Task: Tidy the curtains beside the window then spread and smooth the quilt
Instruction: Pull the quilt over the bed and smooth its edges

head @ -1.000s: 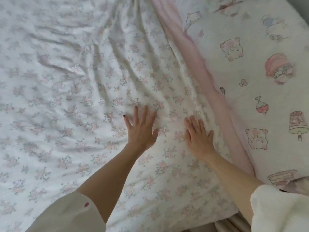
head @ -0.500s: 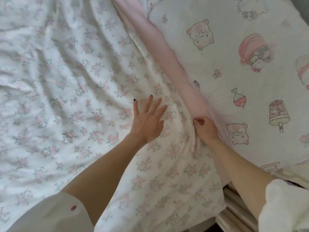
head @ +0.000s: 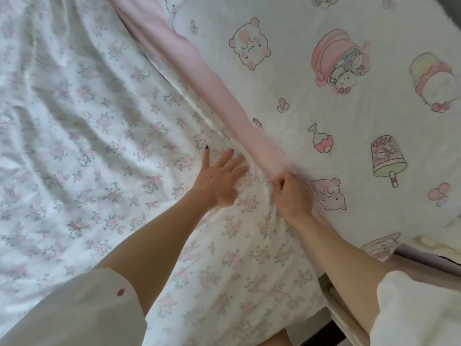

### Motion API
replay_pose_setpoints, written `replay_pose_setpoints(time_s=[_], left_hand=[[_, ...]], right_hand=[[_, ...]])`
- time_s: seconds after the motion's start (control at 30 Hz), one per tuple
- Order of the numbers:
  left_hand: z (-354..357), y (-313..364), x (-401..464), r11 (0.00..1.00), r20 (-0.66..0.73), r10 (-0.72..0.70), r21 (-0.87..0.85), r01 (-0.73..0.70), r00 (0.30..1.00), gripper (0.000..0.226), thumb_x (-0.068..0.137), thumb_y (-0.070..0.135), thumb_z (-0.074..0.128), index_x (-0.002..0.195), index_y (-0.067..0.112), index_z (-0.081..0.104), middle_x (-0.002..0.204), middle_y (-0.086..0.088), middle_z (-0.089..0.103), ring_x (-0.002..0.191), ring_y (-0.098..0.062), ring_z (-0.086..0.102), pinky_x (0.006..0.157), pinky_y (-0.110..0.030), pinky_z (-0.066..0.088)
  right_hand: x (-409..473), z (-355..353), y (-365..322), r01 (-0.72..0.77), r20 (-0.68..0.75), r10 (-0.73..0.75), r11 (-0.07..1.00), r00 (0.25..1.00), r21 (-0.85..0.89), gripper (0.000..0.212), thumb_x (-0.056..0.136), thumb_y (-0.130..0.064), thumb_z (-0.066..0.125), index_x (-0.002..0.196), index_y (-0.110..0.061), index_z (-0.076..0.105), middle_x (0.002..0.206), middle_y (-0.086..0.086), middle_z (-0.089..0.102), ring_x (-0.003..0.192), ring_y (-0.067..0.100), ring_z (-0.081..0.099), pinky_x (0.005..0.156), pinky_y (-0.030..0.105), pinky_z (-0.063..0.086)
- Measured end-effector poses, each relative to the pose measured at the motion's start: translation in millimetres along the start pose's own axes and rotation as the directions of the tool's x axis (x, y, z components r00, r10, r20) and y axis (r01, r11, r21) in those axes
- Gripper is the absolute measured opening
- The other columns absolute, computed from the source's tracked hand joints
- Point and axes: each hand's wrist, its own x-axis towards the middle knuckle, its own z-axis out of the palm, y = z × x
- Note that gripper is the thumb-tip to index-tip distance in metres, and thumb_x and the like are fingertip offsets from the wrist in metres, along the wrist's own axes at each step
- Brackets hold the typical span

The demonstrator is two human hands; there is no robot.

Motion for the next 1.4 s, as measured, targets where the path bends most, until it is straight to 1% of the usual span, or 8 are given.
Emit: replay_pose_setpoints(time_s=[0.23,0.43,0.6,0.7,0.87,1.1,1.27,1.4], left_hand=[[-13,1,16,0.992,0.068,0.069,0.097,-0.075,0.995,0.075,0.081,0.041,0.058,0.145,0.029,0.021,0.153,0.005,0.023,0.145,-0.017,0.006,0.107,-0.063,-0.012],[-37,-4,16,0.98,0.064,0.149,0.127,-0.156,0.987,0.04,0.079,0.037,0.057,0.118,0.026,0.055,0.108,0.007,0.057,0.112,-0.017,0.046,0.113,-0.044,0.016],[-46,-8,-11,0.958,-0.144,0.281,0.101,-0.269,0.949,0.029,0.078,0.022,0.063,0.107,0.019,0.061,0.094,0.004,0.058,0.091,-0.017,0.049,0.076,-0.025,0.031],[-48,-10,-32,0.951,-0.252,0.307,0.121,-0.285,0.918,0.03,0.068,0.009,0.067,0.097,0.013,0.063,0.084,-0.001,0.061,0.082,-0.022,0.054,0.071,-0.028,0.034],[-59,-11,-52,0.928,-0.351,0.371,0.131,-0.348,0.86,0.033,0.05,-0.002,0.071,0.081,0.009,0.063,0.064,0.0,0.062,0.068,-0.024,0.058,0.065,-0.03,0.043],[-63,-11,-41,0.938,-0.176,0.34,0.128,-0.321,0.924,0.032,0.077,0.012,0.059,0.108,0.017,0.053,0.083,0.002,0.069,0.093,-0.018,0.057,0.088,-0.03,0.034],[-69,-5,-13,0.965,-0.005,0.252,0.068,-0.252,0.968,0.03,0.086,0.018,0.056,0.113,0.017,0.044,0.073,0.003,0.063,0.068,-0.02,0.056,0.082,-0.026,0.028],[-61,-5,15,0.981,0.125,0.192,0.014,-0.195,0.973,0.029,0.09,0.024,0.056,0.114,0.018,0.041,0.091,0.0,0.071,0.076,-0.019,0.059,0.093,-0.032,0.035]], right_hand=[[-32,0,20,-0.111,0.17,0.066,0.957,0.983,0.269,0.018,0.092,-0.02,0.045,0.1,-0.016,0.06,0.095,-0.001,0.066,0.087,0.02,0.059,0.072,0.033,0.047],[-26,0,14,-0.232,0.365,0.067,0.872,0.929,0.43,0.022,0.093,-0.021,0.045,0.1,-0.016,0.066,0.091,-0.004,0.063,0.086,0.013,0.055,0.074,0.025,0.038],[-25,-17,0,-0.422,0.564,0.018,0.683,0.826,0.596,0.017,0.089,-0.029,0.056,0.099,-0.026,0.069,0.096,-0.01,0.068,0.09,0.007,0.06,0.076,0.021,0.044],[-26,-20,-9,-0.431,0.691,-0.024,0.766,0.722,0.477,0.017,0.087,-0.026,0.056,0.087,-0.014,0.069,0.086,0.006,0.068,0.074,0.012,0.055,0.064,0.023,0.041],[-24,-21,-14,-0.308,0.501,0.052,0.841,0.864,0.445,0.016,0.087,-0.019,0.055,0.072,-0.012,0.055,0.072,0.007,0.049,0.065,0.017,0.042,0.059,0.027,0.031],[-30,-16,-34,-0.328,0.771,0.043,0.919,0.635,0.219,0.03,0.085,-0.006,0.046,0.063,-0.022,0.059,0.067,-0.003,0.059,0.061,0.013,0.052,0.053,0.024,0.039],[-17,-33,-16,-0.459,0.509,0.128,0.651,0.851,0.604,0.023,0.089,-0.021,0.052,0.093,-0.006,0.068,0.087,0.013,0.068,0.073,0.018,0.058,0.069,0.031,0.049],[-18,-43,-1,-0.425,0.681,-0.094,0.717,0.726,0.552,0.031,0.091,-0.035,0.051,0.098,-0.008,0.065,0.086,0.003,0.064,0.075,0.017,0.06,0.07,0.027,0.048]])
